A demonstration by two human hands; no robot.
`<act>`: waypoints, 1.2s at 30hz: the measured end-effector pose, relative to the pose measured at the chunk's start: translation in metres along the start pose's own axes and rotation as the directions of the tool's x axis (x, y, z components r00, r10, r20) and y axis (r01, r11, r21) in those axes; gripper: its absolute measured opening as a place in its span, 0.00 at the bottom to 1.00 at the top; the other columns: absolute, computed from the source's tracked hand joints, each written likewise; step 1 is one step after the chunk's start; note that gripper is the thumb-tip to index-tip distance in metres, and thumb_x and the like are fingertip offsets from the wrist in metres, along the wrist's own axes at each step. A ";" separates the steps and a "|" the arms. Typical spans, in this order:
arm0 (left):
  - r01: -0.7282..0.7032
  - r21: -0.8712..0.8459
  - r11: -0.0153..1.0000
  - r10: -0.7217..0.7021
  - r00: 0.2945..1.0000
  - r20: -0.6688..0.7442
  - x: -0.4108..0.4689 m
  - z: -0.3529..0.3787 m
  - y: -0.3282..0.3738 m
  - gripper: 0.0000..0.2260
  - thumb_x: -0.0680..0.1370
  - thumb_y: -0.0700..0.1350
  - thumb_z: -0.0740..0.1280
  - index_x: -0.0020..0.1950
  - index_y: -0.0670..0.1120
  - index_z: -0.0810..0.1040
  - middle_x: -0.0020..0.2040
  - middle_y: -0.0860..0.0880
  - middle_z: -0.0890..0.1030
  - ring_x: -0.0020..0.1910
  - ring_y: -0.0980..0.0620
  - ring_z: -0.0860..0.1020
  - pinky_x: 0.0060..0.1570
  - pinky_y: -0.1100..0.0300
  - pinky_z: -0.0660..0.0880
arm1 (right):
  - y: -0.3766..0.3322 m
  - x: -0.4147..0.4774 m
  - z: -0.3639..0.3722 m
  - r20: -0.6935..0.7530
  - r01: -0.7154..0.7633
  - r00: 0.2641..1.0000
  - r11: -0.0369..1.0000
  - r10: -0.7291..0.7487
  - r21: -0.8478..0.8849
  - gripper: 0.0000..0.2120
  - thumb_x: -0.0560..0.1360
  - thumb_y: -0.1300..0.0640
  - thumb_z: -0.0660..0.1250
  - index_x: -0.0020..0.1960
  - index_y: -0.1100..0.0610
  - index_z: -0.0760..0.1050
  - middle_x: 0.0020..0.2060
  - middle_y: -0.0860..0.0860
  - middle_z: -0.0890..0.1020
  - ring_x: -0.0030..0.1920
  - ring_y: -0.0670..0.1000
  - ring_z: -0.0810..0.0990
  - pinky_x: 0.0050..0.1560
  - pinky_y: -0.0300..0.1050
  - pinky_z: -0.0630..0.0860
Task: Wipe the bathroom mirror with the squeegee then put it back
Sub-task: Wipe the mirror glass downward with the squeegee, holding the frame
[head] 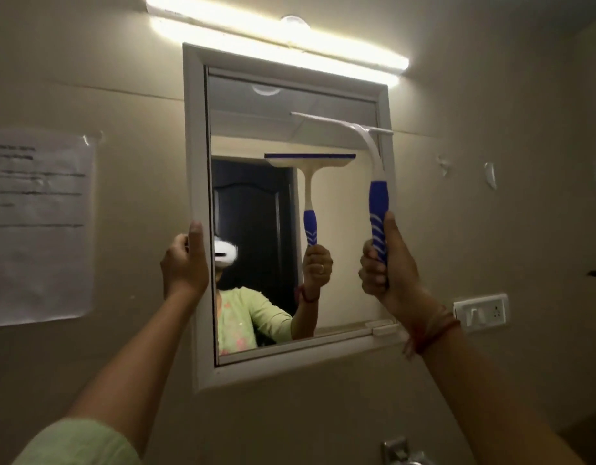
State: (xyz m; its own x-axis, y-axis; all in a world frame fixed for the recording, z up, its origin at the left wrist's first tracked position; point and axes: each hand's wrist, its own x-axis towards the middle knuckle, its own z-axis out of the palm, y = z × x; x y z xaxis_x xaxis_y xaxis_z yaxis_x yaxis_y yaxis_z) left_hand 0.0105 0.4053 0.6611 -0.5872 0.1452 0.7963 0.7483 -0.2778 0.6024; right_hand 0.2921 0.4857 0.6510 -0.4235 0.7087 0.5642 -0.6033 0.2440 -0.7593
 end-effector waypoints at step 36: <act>-0.017 -0.012 1.000 0.017 1.000 -0.008 -0.004 0.000 0.007 0.22 0.79 0.60 0.49 0.31 0.49 0.63 0.29 0.50 0.67 0.29 0.55 0.65 0.29 0.61 0.59 | -0.044 0.080 -0.008 -0.055 -0.117 0.992 0.988 0.112 -0.101 0.30 0.72 0.30 0.52 0.26 0.55 0.64 0.17 0.47 0.67 0.17 0.44 0.61 0.20 0.32 0.61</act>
State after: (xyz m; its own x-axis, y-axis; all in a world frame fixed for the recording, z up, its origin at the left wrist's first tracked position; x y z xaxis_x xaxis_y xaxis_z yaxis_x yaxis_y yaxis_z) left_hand 0.0176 0.4026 0.6622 -0.5767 0.1328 0.8061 0.7545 -0.2917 0.5878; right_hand 0.2901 0.5367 0.7268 -0.4509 0.7668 0.4568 -0.4778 0.2249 -0.8492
